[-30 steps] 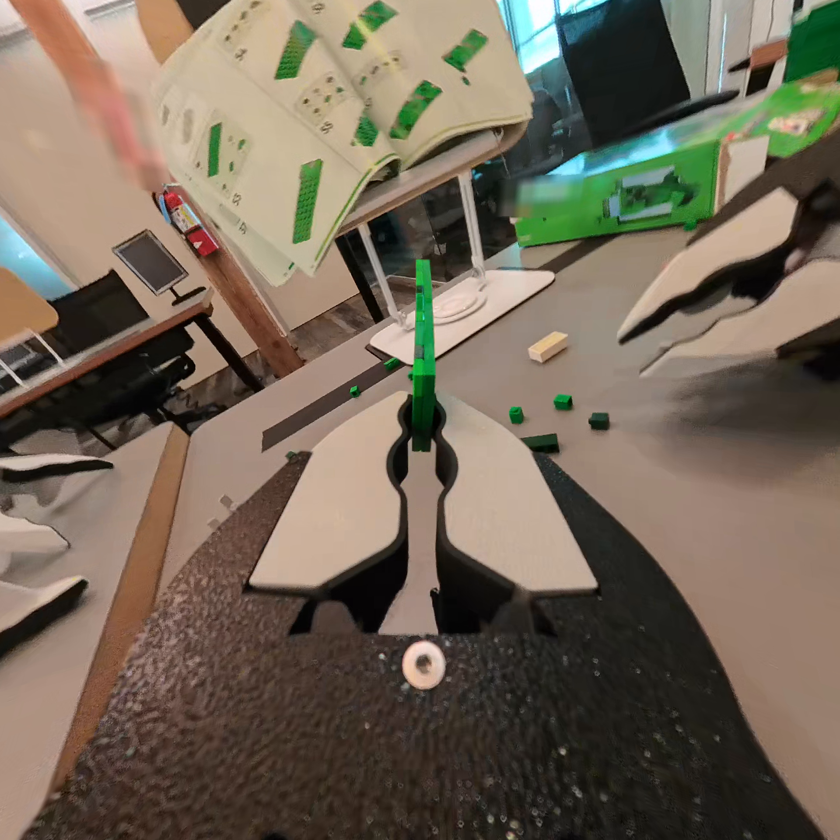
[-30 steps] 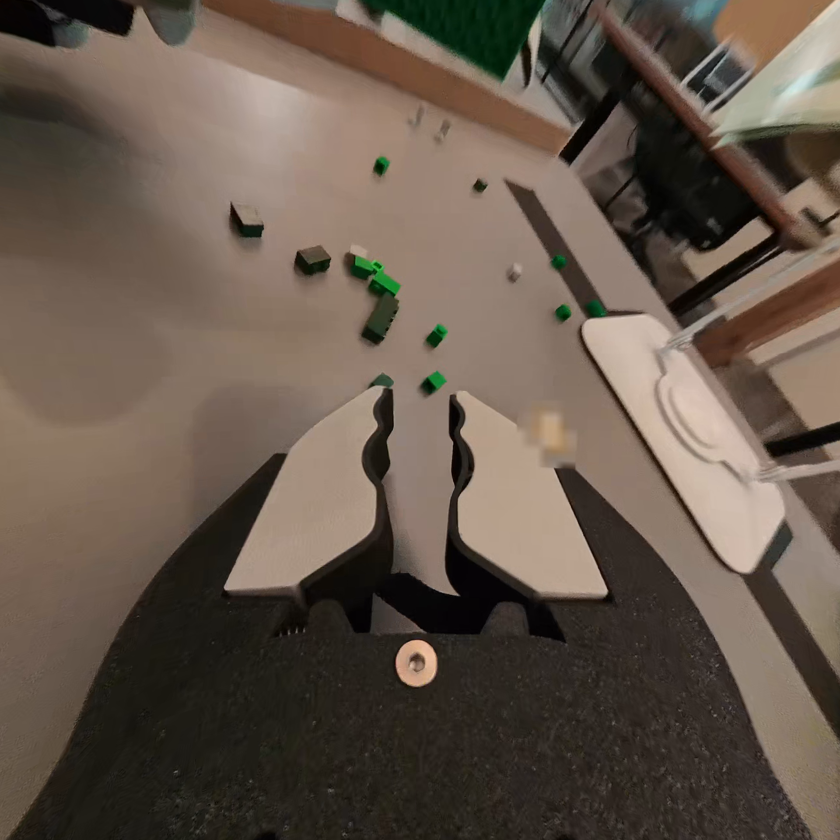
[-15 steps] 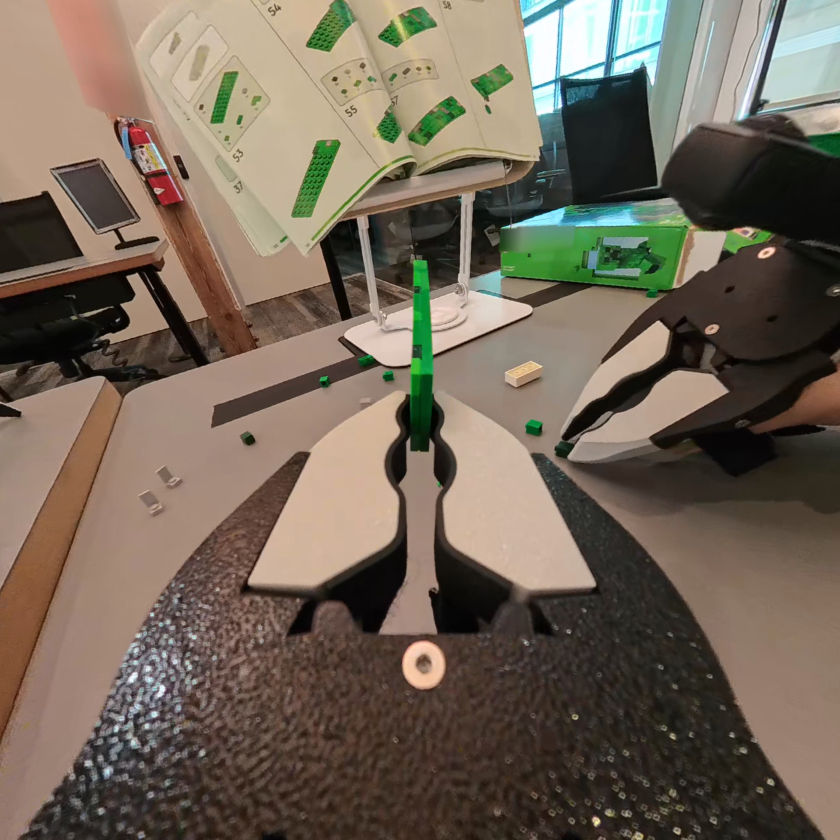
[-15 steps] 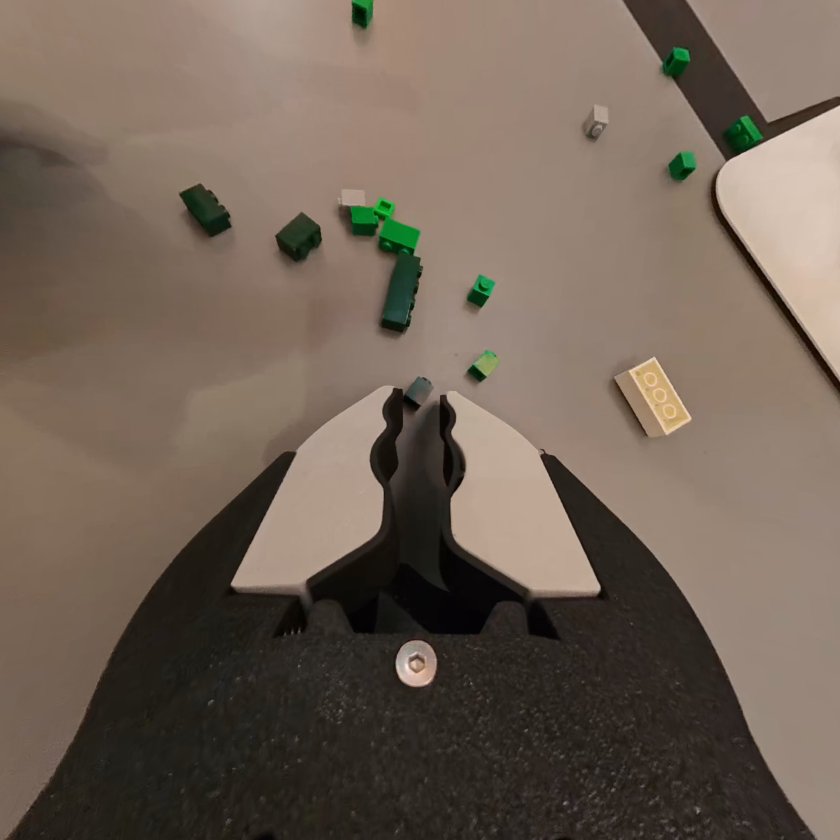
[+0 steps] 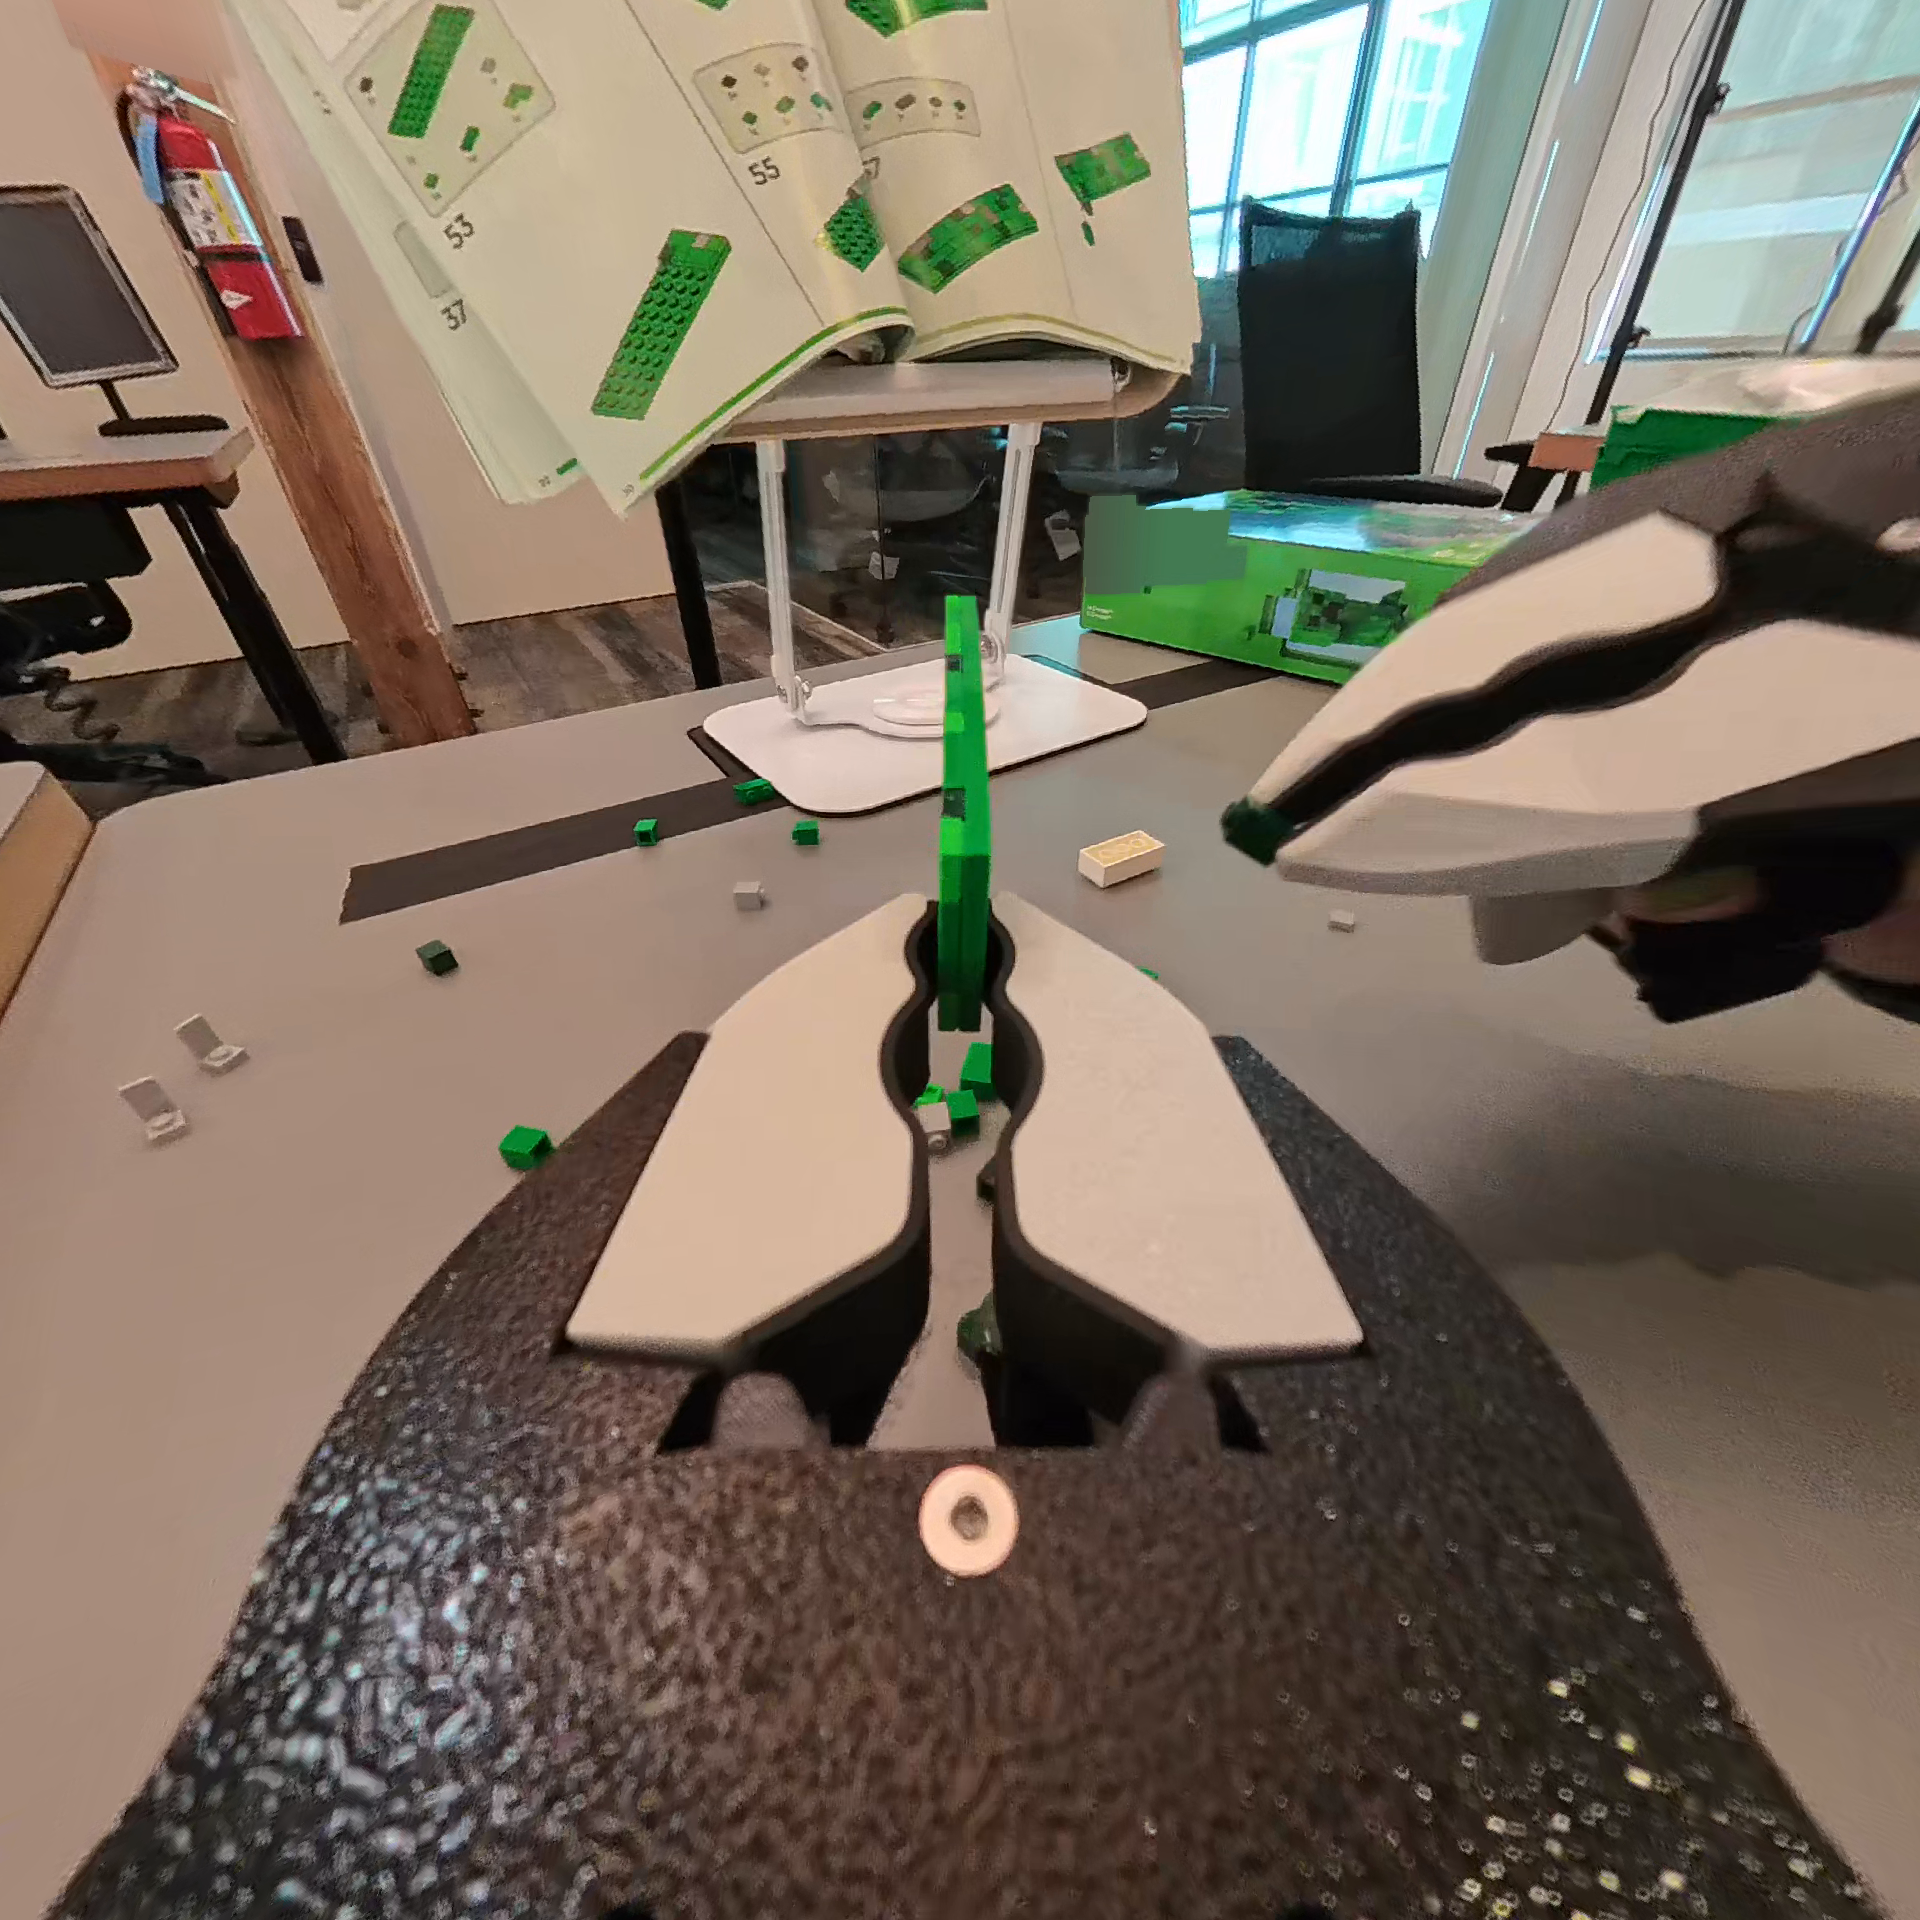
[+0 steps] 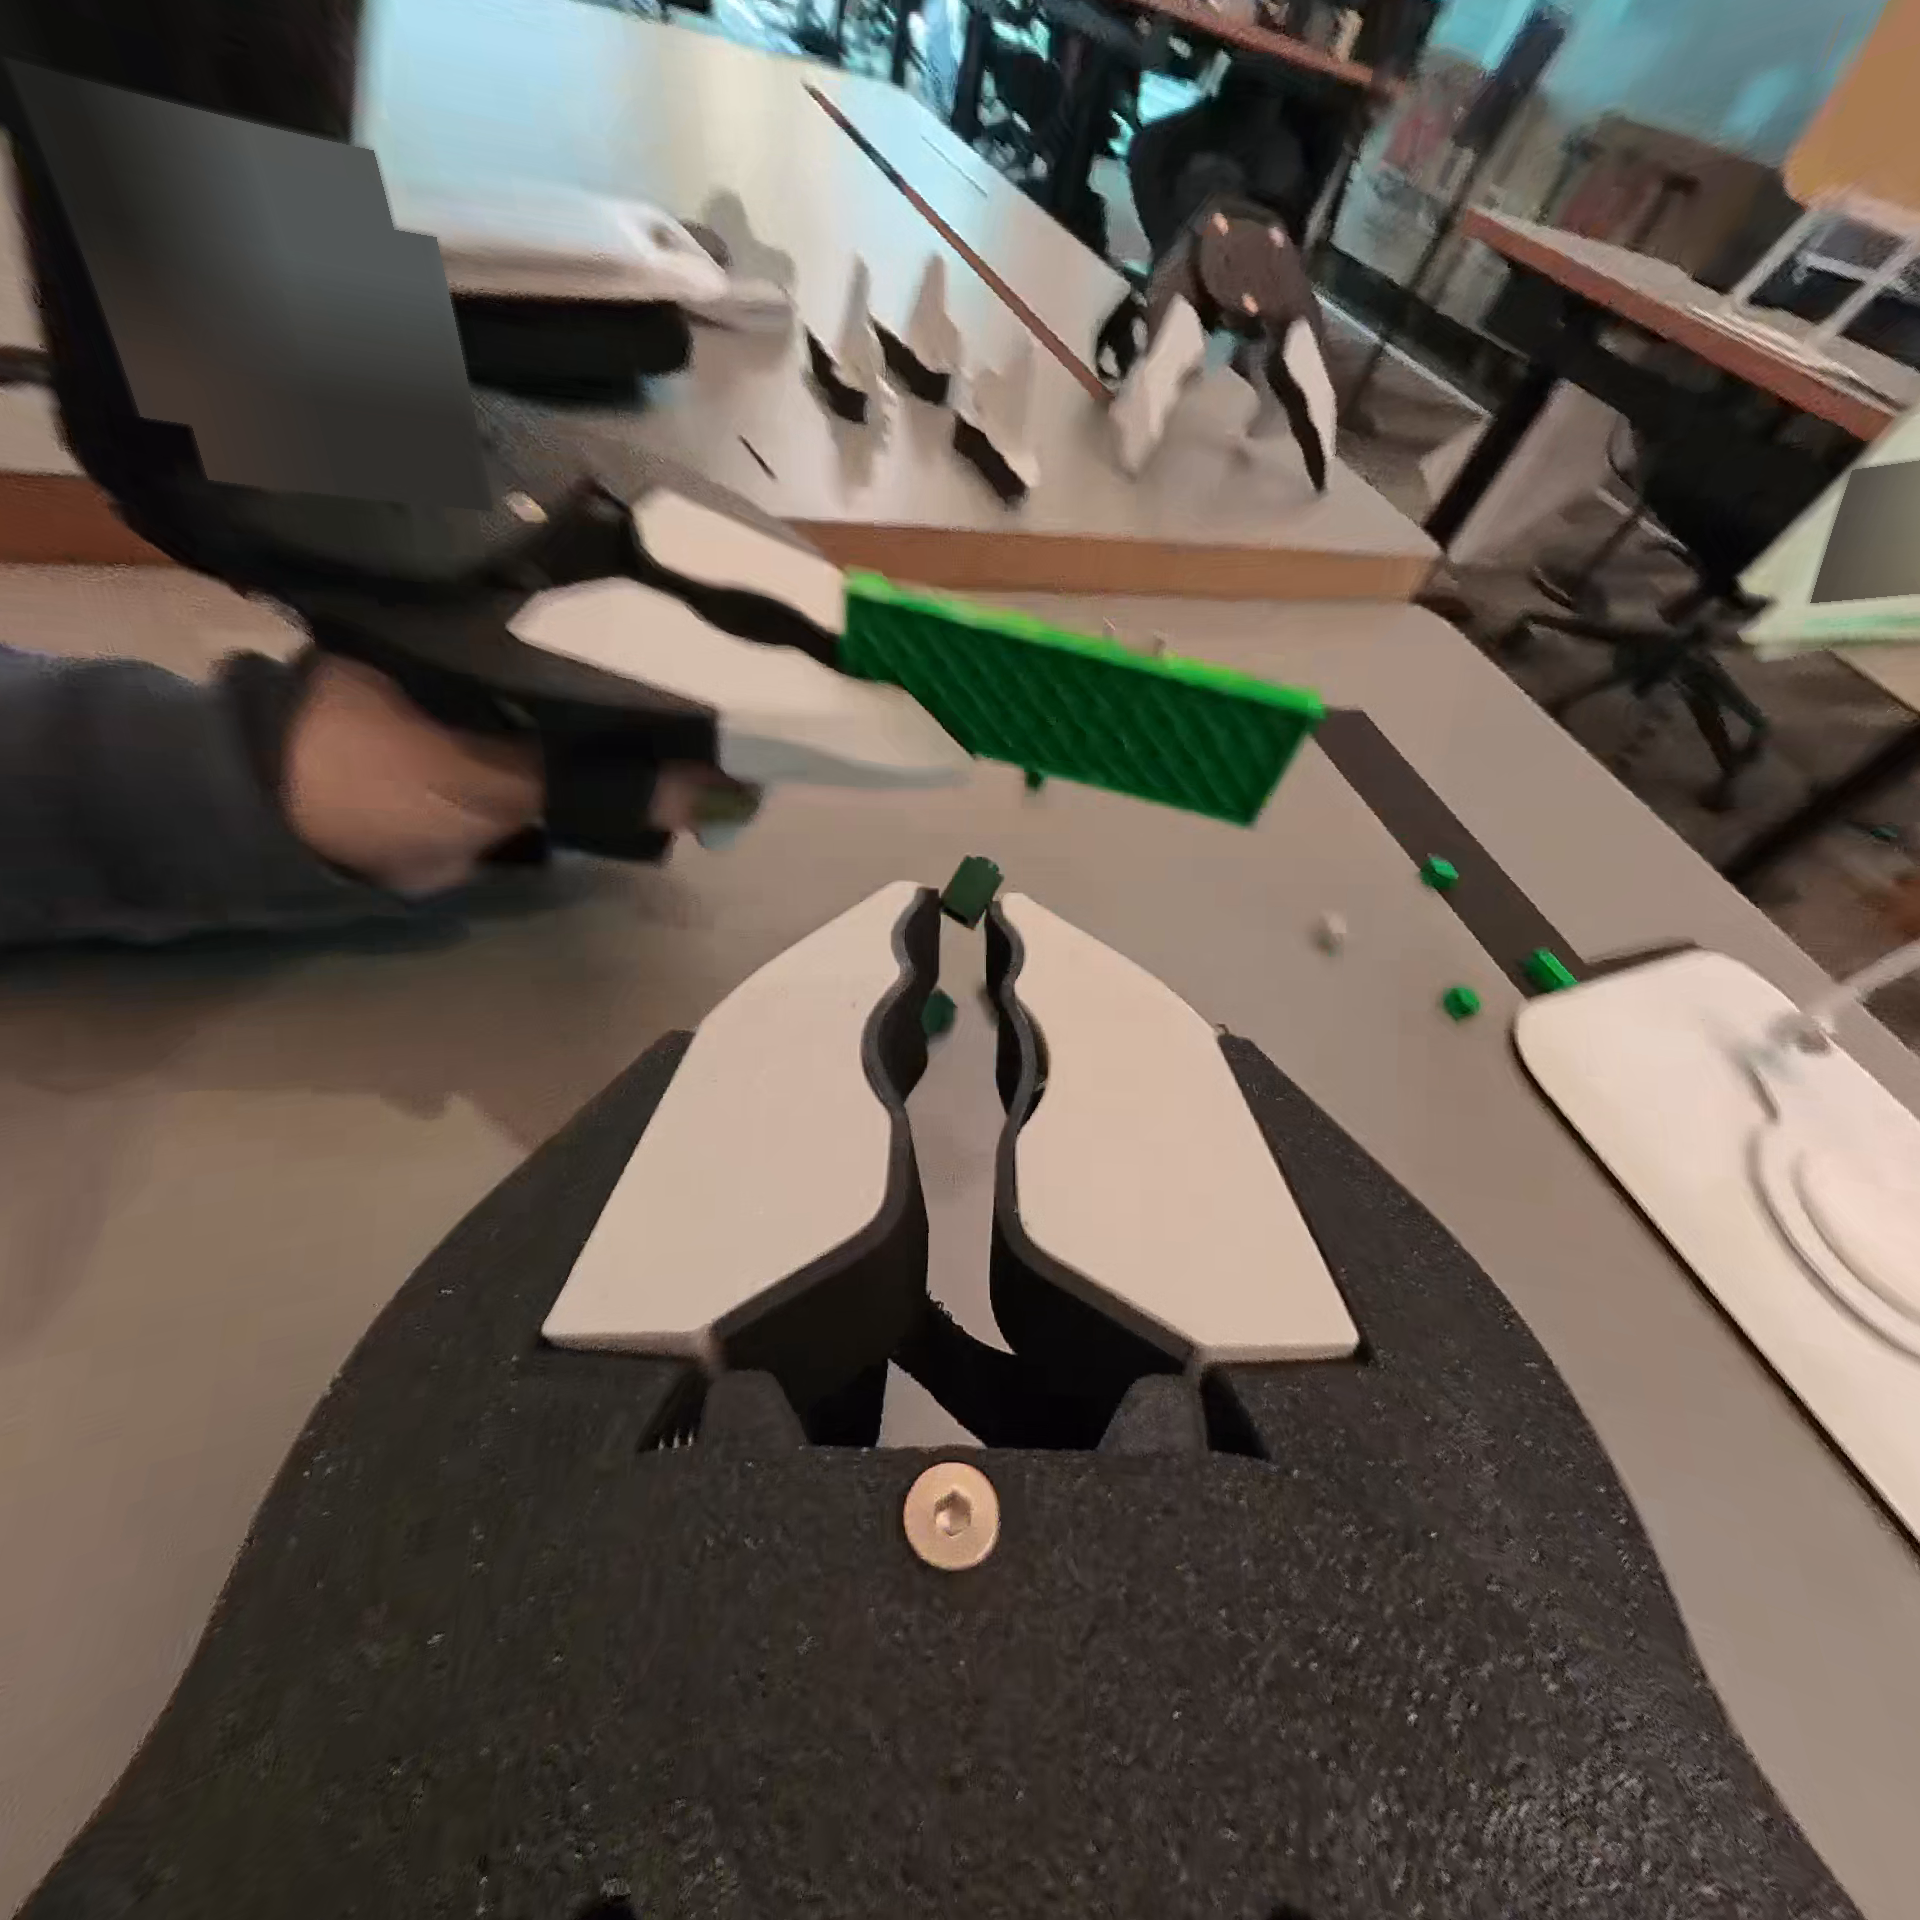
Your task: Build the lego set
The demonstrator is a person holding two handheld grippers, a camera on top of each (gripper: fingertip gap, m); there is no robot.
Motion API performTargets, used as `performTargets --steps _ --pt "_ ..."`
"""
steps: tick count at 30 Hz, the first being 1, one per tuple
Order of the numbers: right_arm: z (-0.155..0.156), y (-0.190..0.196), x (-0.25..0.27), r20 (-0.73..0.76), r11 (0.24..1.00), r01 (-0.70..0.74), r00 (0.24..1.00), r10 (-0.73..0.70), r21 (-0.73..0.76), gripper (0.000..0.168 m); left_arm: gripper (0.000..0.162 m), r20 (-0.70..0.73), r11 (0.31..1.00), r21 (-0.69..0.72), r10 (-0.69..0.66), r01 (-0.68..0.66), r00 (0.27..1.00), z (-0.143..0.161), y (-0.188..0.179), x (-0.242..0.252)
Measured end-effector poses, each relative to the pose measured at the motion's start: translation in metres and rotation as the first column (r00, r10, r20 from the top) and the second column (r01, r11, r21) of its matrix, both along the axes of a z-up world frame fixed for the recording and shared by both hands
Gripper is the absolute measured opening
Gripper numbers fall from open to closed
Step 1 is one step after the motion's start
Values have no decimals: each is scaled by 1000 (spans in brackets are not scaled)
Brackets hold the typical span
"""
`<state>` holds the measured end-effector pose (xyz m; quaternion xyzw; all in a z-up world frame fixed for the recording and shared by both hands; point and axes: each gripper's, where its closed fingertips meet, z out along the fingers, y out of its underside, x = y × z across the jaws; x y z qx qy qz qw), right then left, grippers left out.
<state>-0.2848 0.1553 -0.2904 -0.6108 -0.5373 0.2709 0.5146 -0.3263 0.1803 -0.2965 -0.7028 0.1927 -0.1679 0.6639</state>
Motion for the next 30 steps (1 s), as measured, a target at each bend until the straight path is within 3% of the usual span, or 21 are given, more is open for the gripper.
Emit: performTargets --steps 19,30 --pt "11 -7 -7 4 996 -27 1000 27 87 8 6 -112 998 48 -25 30 993 -3 -3 12" --pt "13 -21 -15 -21 997 -61 998 62 43 8 6 -206 991 113 -42 66 978 0 -9 25"
